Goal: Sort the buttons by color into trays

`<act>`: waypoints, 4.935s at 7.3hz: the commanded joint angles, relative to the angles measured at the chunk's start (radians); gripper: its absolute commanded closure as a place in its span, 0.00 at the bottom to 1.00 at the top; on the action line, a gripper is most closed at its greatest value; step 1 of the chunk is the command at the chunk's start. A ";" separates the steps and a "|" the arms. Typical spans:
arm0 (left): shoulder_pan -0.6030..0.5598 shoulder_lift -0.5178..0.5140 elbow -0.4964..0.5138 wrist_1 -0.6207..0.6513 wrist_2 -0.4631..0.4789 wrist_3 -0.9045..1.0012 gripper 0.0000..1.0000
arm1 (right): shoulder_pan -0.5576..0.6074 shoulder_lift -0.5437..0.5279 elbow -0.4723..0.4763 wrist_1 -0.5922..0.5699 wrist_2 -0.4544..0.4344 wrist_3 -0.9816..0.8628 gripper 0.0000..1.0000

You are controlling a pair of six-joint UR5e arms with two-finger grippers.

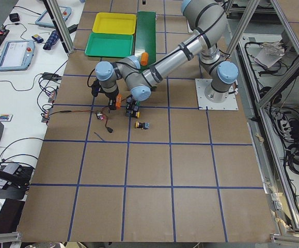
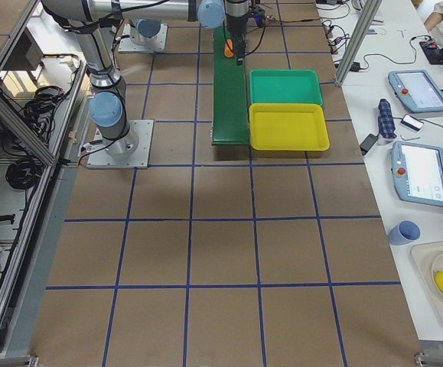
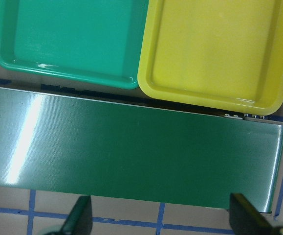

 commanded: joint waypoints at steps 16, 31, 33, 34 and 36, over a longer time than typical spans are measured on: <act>-0.180 0.308 -0.154 -0.140 0.091 -0.313 0.00 | -0.001 0.003 0.000 -0.009 -0.002 -0.002 0.00; 0.247 -0.017 -0.243 0.197 0.149 0.116 0.54 | -0.008 0.003 0.000 -0.009 -0.003 -0.002 0.00; 0.247 -0.018 -0.243 0.193 0.150 0.119 1.00 | -0.008 0.003 -0.001 -0.009 -0.003 -0.003 0.00; 0.247 -0.008 -0.243 0.180 0.149 0.121 1.00 | -0.008 0.003 0.000 -0.009 -0.003 -0.002 0.00; 0.229 0.050 -0.202 0.110 0.130 0.129 1.00 | -0.008 0.003 0.000 -0.010 -0.003 -0.002 0.00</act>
